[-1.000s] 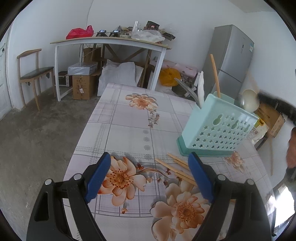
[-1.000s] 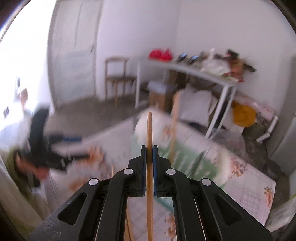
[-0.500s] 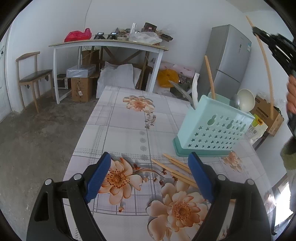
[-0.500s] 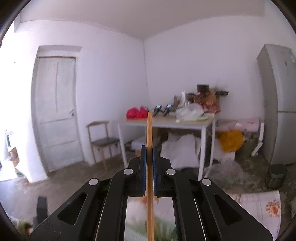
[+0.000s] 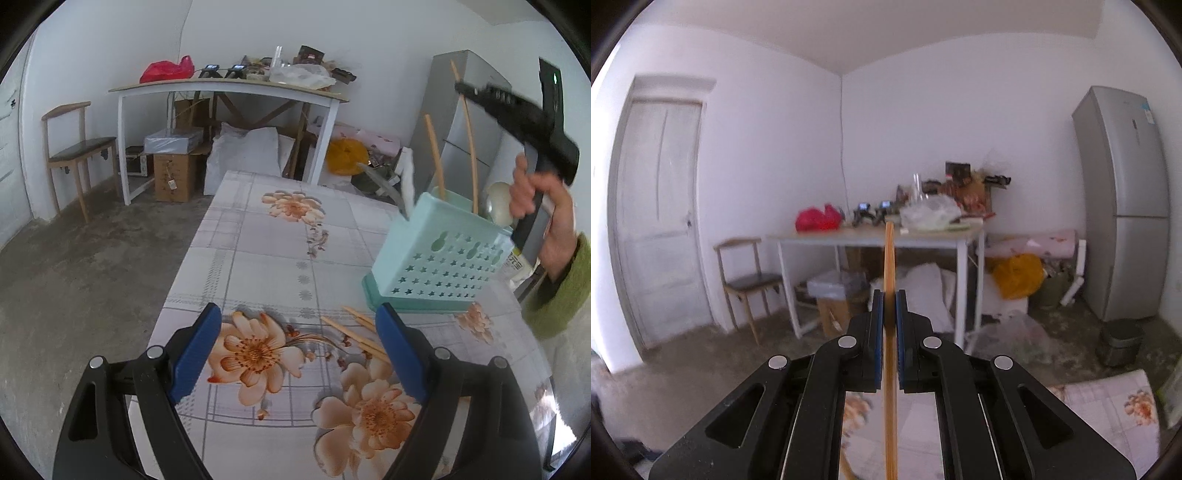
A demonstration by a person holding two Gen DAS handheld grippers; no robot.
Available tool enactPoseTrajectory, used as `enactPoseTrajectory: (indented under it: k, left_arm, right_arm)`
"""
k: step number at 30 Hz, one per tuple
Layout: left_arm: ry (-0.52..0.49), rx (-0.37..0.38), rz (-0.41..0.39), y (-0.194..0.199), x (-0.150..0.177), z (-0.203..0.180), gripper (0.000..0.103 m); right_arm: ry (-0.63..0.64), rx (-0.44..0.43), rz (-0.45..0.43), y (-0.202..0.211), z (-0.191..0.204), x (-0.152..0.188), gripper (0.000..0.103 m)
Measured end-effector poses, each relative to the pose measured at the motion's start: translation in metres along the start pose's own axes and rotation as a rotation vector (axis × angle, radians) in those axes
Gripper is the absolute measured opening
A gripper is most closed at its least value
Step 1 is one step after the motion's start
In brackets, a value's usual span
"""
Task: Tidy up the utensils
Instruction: 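Carry the chopstick with the right gripper and drop it into the holder, then move both grippers open toward the remaining chopsticks on the table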
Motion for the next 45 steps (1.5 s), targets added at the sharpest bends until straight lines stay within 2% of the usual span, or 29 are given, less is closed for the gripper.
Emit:
enactPoseTrajectory:
  k: [4, 10, 15, 16, 17, 20, 23, 26, 31, 37, 41, 43, 45]
  left_arm:
    - [0.021, 0.002, 0.012, -0.006, 0.001, 0.005, 0.083]
    - [0.002, 0.012, 0.014, -0.010, 0.002, 0.000, 0.083]
    - [-0.005, 0.018, 0.020, -0.011, 0.005, -0.001, 0.083]
    - [-0.004, 0.020, 0.023, -0.011, 0.005, 0.000, 0.083]
    - [-0.003, 0.024, 0.025, -0.012, 0.005, 0.000, 0.083]
    - [-0.003, 0.039, 0.026, -0.013, 0.005, -0.003, 0.083]
    - [-0.008, 0.057, 0.029, -0.016, 0.006, -0.007, 0.083]
    - [-0.018, 0.083, 0.047, -0.019, 0.009, -0.012, 0.083]
    - [-0.040, 0.127, 0.077, -0.027, 0.014, -0.023, 0.083]
    - [-0.082, 0.217, 0.155, -0.037, 0.023, -0.049, 0.082]
    - [-0.092, 0.345, 0.241, -0.039, 0.032, -0.075, 0.070]
    - [-0.065, 0.405, 0.302, -0.044, 0.039, -0.086, 0.063]
    - [-0.036, 0.430, 0.342, -0.049, 0.046, -0.093, 0.051]
  right_arm:
    - [0.003, 0.011, 0.030, 0.003, -0.003, 0.013, 0.005]
    - [-0.011, 0.013, 0.049, 0.012, -0.007, 0.010, 0.005]
    - [-0.001, 0.016, 0.075, 0.042, -0.011, 0.024, 0.008]
    - [0.009, 0.022, 0.084, 0.049, -0.012, 0.027, 0.013]
    - [0.014, 0.023, 0.096, 0.056, -0.013, 0.031, 0.024]
    - [0.013, 0.043, 0.104, 0.081, -0.018, 0.036, 0.046]
    - [-0.015, 0.070, 0.112, 0.111, -0.028, 0.038, 0.053]
    - [-0.069, 0.097, 0.133, 0.139, -0.041, 0.045, 0.055]
    - [-0.149, 0.151, 0.257, 0.168, -0.055, 0.082, 0.056]
    - [-0.301, 0.124, 0.486, 0.170, -0.061, 0.150, 0.056]
    - [-0.344, 0.078, 0.607, 0.152, -0.058, 0.186, 0.054]
    - [-0.338, 0.053, 0.668, 0.136, -0.055, 0.199, 0.045]
    - [-0.314, 0.030, 0.727, 0.131, -0.048, 0.219, 0.039]
Point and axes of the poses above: each gripper's, at about its wrist camera, not at the fingertips, and y roughly against the way its jaws point, z to its left, x to its underside, the point moved 5 cm from there along -y, roughly the way its jaws point, and after that the axes turned 9 degrees about x, right-handed, at the moved point
